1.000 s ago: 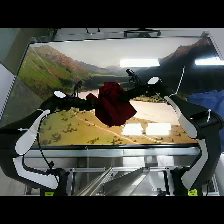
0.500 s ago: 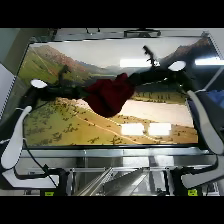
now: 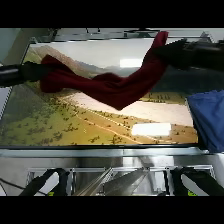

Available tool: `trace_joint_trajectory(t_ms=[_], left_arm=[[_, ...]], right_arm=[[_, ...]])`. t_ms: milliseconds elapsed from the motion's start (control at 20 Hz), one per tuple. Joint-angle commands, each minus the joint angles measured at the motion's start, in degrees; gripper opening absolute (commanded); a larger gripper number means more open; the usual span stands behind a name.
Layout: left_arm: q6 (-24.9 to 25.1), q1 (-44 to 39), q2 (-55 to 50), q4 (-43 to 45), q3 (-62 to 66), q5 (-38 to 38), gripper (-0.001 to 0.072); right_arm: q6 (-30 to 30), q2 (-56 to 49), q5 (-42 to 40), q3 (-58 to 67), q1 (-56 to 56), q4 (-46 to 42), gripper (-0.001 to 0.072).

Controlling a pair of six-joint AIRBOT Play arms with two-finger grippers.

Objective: Fold the shirts.

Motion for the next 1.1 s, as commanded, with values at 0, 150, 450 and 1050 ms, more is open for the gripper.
trace_joint_trajectory(t_ms=[0,150,450,1050], left_arm=[[-0.15,5.46,8.39,-0.02,0.50,-1.01,0.0011],[-0.13,7.43,12.70,0.07,0.50,1.14,0.0018],[-0.11,-4.57,4.44,3.61,0.46,-0.24,0.0017],[-8.37,-21.68,-26.84,27.58,1.95,13.66,0.0698]], right_arm=[[4.20,8.24,-0.11,0.00,-0.24,-0.83,0.0027],[5.20,11.80,-0.04,-0.13,-0.22,-1.84,0.0028],[14.78,10.49,1.95,-15.10,-0.20,-13.79,0.0028],[10.91,-3.15,-26.01,-47.04,-0.57,-13.79,0.0376]])
